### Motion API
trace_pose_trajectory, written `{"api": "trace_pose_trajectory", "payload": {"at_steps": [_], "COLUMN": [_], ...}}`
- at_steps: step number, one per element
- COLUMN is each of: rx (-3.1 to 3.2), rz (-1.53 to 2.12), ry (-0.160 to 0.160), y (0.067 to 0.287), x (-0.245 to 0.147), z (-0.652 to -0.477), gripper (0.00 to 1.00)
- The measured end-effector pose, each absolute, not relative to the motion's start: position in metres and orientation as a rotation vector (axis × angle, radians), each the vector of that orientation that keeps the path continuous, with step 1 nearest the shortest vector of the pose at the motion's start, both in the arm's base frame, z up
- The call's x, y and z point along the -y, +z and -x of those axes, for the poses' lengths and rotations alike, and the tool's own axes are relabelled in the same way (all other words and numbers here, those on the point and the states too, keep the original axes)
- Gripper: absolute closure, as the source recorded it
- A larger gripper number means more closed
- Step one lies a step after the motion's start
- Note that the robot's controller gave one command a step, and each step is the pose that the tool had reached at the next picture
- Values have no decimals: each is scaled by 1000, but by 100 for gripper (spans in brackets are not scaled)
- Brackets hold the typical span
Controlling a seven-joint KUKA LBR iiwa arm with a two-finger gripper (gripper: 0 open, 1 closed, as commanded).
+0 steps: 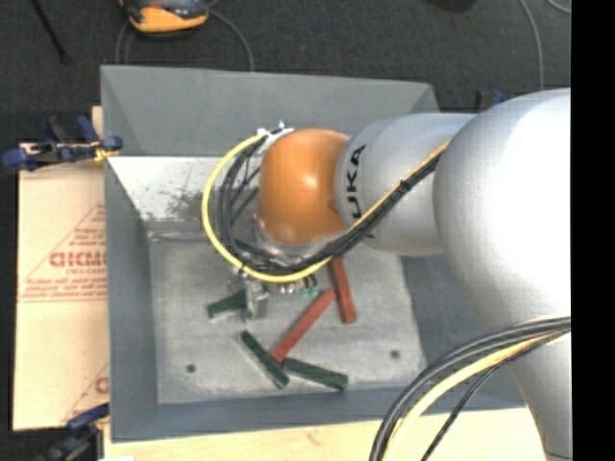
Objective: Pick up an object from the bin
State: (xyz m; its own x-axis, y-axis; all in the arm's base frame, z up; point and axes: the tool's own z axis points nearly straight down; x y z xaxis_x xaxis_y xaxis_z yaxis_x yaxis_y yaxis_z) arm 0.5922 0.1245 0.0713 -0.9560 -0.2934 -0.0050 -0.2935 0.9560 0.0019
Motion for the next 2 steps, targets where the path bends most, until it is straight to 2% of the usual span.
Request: {"api": "trace_pose_trajectory", "payload": {"at_steps": [1,2], "rx": [-3103,-3098], "rz": [464,481], "ry": [5,-2], "y": [71,285], "x": [-125,-114], "z": [-592,-585], "gripper": [100,100]}}
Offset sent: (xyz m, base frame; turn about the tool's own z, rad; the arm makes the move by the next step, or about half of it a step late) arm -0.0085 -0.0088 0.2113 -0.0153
